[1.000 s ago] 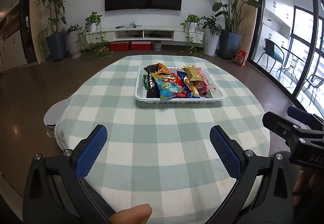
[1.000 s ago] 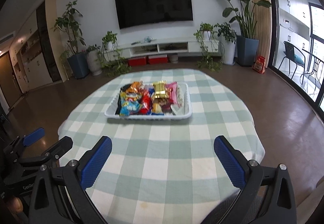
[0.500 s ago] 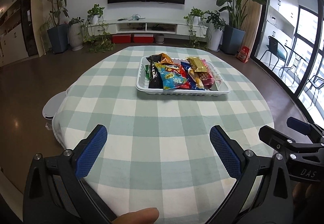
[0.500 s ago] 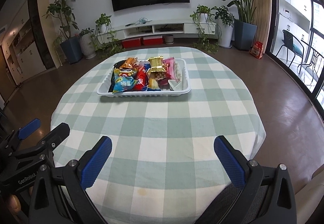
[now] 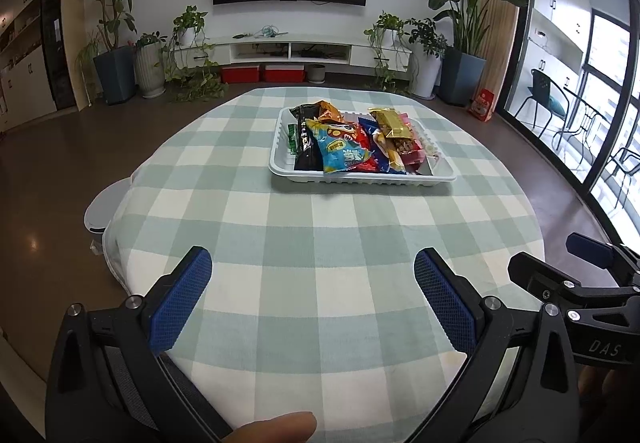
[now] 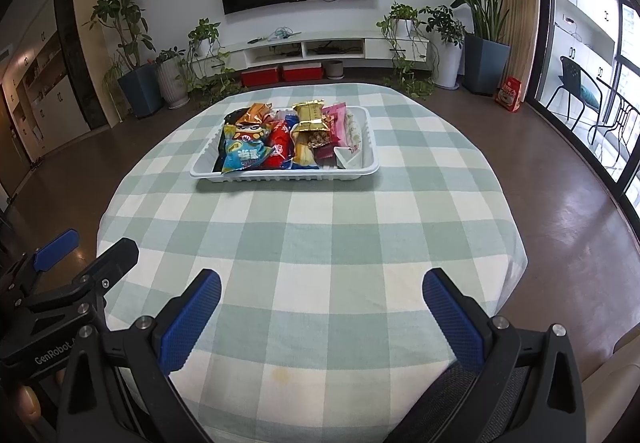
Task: Organize snacks
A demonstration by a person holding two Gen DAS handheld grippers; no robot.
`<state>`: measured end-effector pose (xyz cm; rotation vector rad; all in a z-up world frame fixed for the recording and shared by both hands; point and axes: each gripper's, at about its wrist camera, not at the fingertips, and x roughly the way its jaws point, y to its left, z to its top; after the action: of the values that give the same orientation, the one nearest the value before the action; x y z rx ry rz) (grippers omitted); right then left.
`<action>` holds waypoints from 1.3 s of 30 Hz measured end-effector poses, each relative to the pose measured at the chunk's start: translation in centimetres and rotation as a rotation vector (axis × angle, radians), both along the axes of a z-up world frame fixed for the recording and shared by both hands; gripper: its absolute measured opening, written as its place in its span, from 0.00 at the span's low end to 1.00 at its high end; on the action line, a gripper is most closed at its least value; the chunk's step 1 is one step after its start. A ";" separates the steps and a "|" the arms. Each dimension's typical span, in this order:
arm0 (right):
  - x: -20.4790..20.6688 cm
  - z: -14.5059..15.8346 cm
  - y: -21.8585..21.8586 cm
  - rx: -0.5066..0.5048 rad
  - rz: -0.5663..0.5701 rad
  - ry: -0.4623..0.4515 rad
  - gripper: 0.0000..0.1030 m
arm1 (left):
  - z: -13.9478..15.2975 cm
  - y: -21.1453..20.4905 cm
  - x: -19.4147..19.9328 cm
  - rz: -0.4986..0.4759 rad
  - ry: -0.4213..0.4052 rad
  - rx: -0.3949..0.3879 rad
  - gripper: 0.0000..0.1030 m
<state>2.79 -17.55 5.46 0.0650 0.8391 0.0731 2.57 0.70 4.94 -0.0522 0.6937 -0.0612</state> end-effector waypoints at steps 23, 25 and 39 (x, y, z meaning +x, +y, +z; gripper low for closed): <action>-0.4 0.0 -0.4 -0.010 -0.012 -0.015 1.00 | -0.8 0.2 0.1 0.000 0.012 -0.006 1.00; -0.4 0.0 -0.5 -0.010 -0.012 -0.015 1.00 | -0.8 0.2 0.1 0.001 0.011 -0.006 1.00; -0.4 0.1 -0.4 -0.012 -0.007 -0.012 1.00 | -0.8 0.2 0.1 0.002 0.012 -0.004 1.00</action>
<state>2.37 -17.92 5.58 0.0557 0.8277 0.0617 2.68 0.90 4.15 -0.0572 0.7055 -0.0607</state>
